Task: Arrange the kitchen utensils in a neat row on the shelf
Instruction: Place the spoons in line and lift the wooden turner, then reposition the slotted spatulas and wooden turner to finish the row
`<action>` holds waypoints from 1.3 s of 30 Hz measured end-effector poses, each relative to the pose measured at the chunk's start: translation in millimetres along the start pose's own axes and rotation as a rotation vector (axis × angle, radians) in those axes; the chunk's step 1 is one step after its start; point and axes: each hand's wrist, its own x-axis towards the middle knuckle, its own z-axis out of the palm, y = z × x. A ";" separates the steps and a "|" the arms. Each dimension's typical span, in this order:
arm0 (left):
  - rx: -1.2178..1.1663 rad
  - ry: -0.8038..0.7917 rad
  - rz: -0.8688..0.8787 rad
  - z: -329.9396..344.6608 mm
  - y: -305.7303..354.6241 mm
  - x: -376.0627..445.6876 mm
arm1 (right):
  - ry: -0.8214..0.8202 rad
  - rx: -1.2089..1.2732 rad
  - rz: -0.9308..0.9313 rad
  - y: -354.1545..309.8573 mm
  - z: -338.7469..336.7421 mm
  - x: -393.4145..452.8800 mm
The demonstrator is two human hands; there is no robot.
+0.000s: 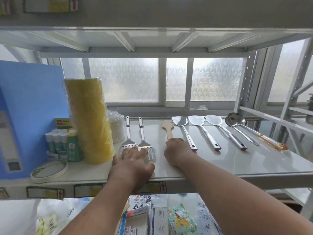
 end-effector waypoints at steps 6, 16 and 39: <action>-0.016 0.008 -0.003 -0.5 1.1 -0.7 | 0.057 0.047 -0.057 2.1 0.9 -7.9; -0.138 0.184 -0.025 -2.7 0.5 -9.5 | 0.008 0.165 -0.162 13.7 -4.4 -59.6; 0.065 0.783 0.800 -82.0 45.9 -50.6 | 0.220 0.237 -0.246 87.1 -69.8 -136.0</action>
